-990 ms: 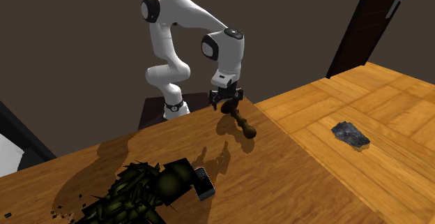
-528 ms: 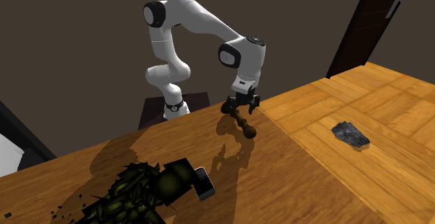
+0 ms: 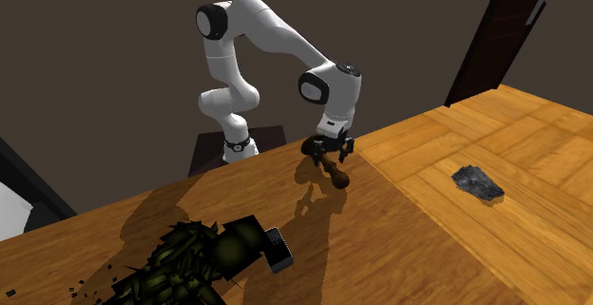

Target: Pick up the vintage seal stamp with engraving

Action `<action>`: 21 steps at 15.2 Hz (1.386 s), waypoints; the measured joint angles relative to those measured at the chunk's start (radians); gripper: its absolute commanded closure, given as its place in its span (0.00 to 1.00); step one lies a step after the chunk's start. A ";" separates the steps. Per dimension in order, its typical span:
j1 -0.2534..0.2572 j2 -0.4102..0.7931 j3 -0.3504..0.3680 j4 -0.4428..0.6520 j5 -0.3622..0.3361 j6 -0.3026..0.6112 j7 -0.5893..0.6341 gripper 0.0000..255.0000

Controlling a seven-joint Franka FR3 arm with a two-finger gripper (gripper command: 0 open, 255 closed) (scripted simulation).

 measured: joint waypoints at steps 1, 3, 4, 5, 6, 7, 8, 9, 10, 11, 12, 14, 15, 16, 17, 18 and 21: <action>0.000 0.002 0.000 -0.001 -0.001 0.002 0.001 1.00; 0.000 0.003 0.001 -0.001 -0.002 0.003 0.002 1.00; 0.000 0.002 0.001 -0.001 -0.002 0.003 0.002 1.00; 0.000 0.002 0.001 -0.001 -0.003 0.003 0.002 1.00; 0.000 0.002 0.001 -0.001 -0.003 0.003 0.002 1.00; 0.000 0.002 0.001 -0.001 -0.003 0.003 0.002 1.00; 0.000 0.002 0.001 0.000 -0.003 0.003 0.003 1.00; 0.000 0.002 0.001 0.000 -0.003 0.003 0.003 1.00; 0.000 0.002 0.001 -0.001 -0.002 0.003 0.002 1.00; 0.000 -0.001 0.000 0.002 0.000 -0.002 0.000 1.00; 0.000 -0.006 -0.001 0.007 0.004 -0.012 -0.004 1.00; 0.000 -0.018 -0.004 0.022 0.011 -0.036 -0.011 1.00; 0.000 -0.025 -0.006 0.029 0.016 -0.049 -0.015 1.00; 0.000 -0.031 -0.008 0.037 0.019 -0.061 -0.020 1.00; 0.000 -0.033 -0.008 0.049 0.021 -0.075 -0.021 1.00; 0.000 -0.042 -0.010 0.054 0.026 -0.088 -0.025 1.00; 0.001 -0.054 -0.014 0.082 0.033 -0.125 -0.032 1.00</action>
